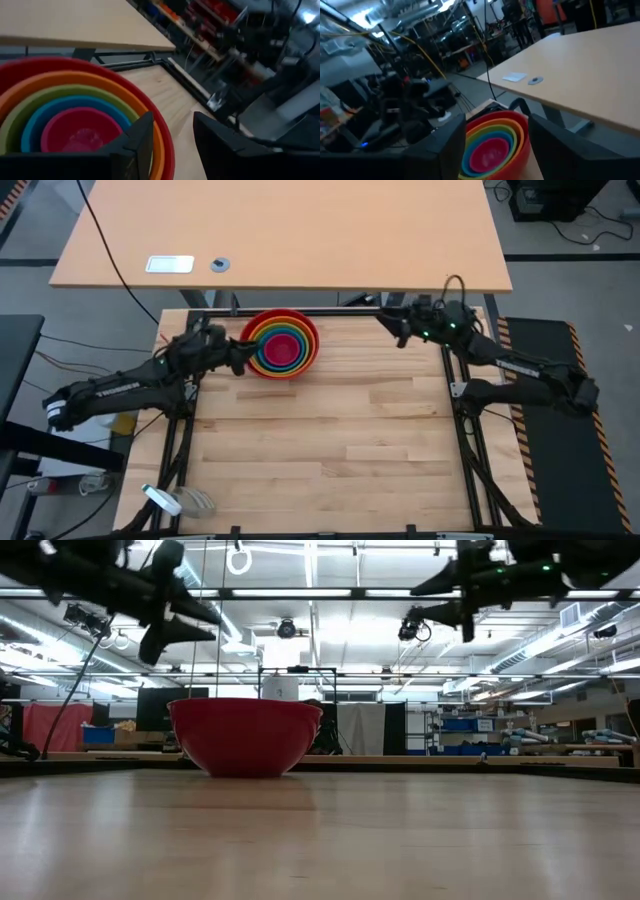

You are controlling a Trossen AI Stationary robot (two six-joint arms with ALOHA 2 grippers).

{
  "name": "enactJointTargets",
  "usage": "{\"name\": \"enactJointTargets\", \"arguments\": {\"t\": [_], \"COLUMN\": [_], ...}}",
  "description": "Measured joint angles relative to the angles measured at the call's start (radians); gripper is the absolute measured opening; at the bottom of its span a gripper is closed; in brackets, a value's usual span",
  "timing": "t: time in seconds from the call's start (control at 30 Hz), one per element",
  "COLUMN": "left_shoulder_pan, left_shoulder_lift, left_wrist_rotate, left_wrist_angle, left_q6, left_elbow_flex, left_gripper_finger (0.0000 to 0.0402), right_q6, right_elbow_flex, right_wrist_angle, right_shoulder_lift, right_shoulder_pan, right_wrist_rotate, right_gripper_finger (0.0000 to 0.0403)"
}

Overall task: Nest bowls inside each other
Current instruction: Return to Home Position

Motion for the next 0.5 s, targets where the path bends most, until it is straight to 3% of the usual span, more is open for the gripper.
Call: {"name": "enactJointTargets", "arguments": {"t": [0.2, 0.5], "left_shoulder_pan": [0.002, 0.001], "left_shoulder_lift": [-0.182, -0.392], "left_wrist_rotate": [-0.054, -0.112], "left_wrist_angle": [0.064, -0.003], "left_q6": [-0.103, -0.110], "left_elbow_flex": [-0.144, -0.184], "left_gripper_finger": [0.0142, 0.0142], "right_q6": [0.065, 0.163], "right_elbow_flex": [-0.119, -0.286], "right_wrist_angle": [-0.011, -0.017], "right_shoulder_lift": [-0.198, -0.426], "right_shoulder_pan": [-0.049, -0.085], "right_wrist_rotate": [-0.002, 0.002], "right_gripper_finger": [0.0197, 0.0174]}}
